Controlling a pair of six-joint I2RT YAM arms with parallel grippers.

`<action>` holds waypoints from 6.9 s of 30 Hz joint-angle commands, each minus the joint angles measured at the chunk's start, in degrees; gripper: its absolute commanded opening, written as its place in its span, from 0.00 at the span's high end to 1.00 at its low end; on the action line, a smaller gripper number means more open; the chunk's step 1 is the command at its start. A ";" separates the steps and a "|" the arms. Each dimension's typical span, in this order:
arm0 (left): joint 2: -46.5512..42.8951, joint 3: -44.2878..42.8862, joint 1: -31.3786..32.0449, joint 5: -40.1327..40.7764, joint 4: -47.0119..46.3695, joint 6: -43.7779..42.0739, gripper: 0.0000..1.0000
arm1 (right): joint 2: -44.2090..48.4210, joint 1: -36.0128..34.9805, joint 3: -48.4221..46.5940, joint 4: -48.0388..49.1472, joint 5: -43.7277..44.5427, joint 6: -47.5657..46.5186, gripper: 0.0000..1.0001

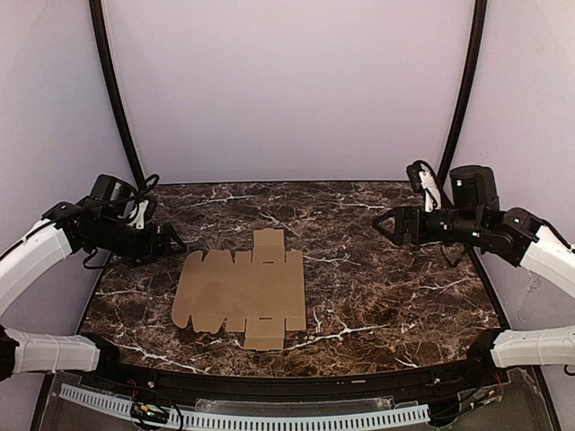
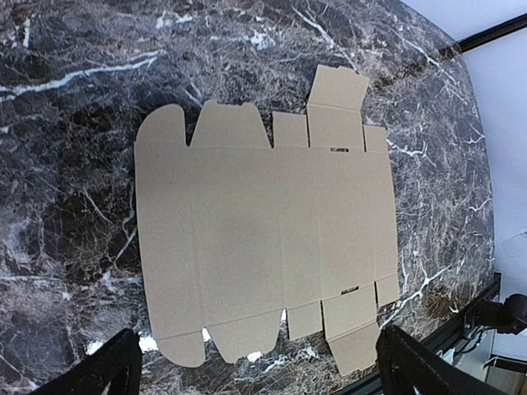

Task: Fold the paper box

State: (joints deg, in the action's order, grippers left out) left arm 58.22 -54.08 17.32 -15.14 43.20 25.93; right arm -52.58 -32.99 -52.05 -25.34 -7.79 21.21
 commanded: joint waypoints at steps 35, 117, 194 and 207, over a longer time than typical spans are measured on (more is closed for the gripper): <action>4.88 9.30 3.68 6.46 -6.35 12.55 0.00 | -69.81 -5.67 -39.09 16.11 -21.06 -7.78 0.17; 38.85 -50.16 3.68 -30.11 7.98 -38.27 0.14 | -65.49 -7.09 -66.12 -14.79 -41.52 -36.27 1.00; 32.09 -32.29 1.47 -41.58 -12.97 -33.66 0.99 | -41.15 -4.49 -34.99 5.21 -31.23 -25.89 0.02; 24.07 -8.40 -0.71 -42.19 -64.71 5.63 0.99 | -35.22 1.60 -20.17 13.49 -40.08 -27.37 0.01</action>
State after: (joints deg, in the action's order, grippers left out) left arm 85.12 -68.62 16.82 -57.17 -2.59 17.61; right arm -89.08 -34.20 -72.53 -16.40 -42.92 -4.21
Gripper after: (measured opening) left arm 0.011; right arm 0.986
